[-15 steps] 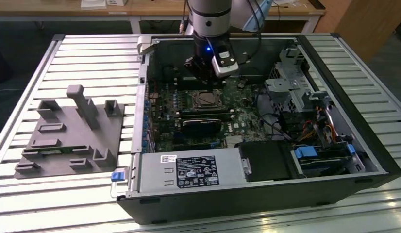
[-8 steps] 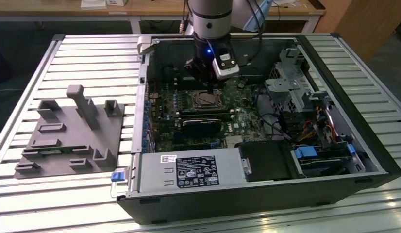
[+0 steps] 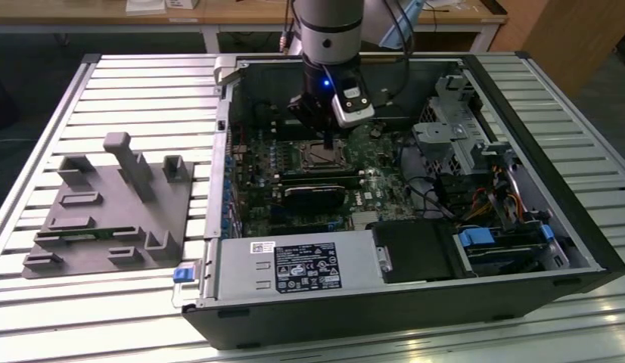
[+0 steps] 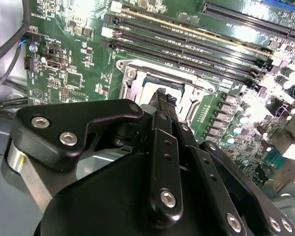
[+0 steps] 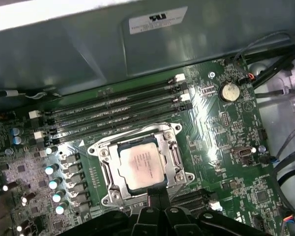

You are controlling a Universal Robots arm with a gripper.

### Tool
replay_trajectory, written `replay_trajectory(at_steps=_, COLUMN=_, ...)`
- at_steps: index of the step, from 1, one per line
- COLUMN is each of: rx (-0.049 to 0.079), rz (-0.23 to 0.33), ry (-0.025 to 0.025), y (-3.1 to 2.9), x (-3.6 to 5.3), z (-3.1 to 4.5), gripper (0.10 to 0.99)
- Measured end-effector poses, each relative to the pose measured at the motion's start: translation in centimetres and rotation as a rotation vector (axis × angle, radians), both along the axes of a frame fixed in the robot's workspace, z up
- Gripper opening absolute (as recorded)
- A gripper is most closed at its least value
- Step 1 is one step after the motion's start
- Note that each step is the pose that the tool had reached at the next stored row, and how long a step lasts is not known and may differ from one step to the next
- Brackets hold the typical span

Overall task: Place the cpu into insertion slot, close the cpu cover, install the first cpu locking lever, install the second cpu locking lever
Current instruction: 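Install the second cpu locking lever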

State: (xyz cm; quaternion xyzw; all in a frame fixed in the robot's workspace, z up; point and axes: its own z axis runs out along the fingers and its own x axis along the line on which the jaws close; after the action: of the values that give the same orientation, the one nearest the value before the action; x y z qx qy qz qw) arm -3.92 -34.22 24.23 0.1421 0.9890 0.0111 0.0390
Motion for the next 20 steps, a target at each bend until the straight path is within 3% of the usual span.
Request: replay_trajectory(at_steps=20, rx=0.001, rz=0.006, ry=0.0000, y=-1.91, x=-0.10, z=-0.12, gripper=0.106)
